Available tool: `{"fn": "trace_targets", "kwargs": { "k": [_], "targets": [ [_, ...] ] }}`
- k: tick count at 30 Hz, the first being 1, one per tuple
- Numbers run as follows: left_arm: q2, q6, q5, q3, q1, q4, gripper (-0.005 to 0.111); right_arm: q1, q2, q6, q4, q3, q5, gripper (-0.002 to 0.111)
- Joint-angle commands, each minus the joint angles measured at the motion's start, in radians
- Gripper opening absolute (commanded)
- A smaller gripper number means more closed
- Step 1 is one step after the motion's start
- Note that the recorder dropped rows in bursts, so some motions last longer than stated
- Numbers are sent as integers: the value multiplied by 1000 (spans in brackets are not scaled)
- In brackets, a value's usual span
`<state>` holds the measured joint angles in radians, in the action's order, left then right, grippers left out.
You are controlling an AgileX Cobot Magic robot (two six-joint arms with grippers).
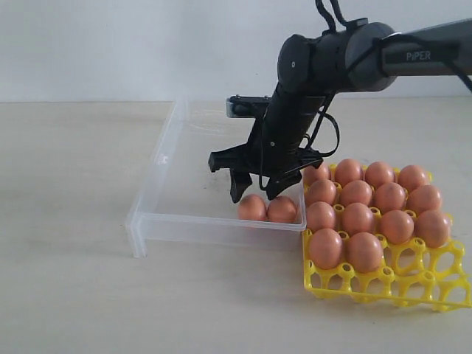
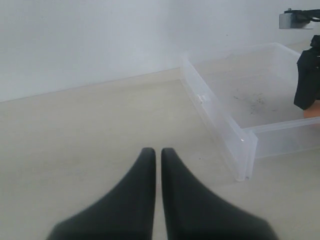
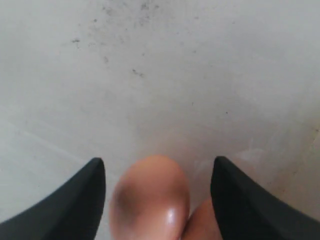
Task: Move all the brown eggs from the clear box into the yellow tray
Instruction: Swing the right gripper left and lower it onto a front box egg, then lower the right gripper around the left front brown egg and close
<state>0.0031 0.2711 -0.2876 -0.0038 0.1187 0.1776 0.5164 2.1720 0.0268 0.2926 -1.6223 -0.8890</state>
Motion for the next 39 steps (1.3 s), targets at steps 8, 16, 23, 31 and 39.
{"fn": "trace_targets", "kwargs": {
  "k": [8, 16, 23, 31, 39],
  "targets": [
    [-3, 0, 2, 4, 6, -2, 4, -8, 26, 9, -11, -6, -69, 56],
    [-3, 0, 2, 4, 6, -2, 4, -8, 26, -5, -2, -6, -33, 22],
    [-3, 0, 2, 4, 6, -2, 4, -8, 24, -64, 46, -26, -70, 46],
    [-3, 0, 2, 4, 6, -2, 4, -4, 24, -185, 93, -116, -229, 60],
    [-3, 0, 2, 4, 6, -2, 4, 12, 24, 48, 89, -116, -247, 56]
  ]
}}
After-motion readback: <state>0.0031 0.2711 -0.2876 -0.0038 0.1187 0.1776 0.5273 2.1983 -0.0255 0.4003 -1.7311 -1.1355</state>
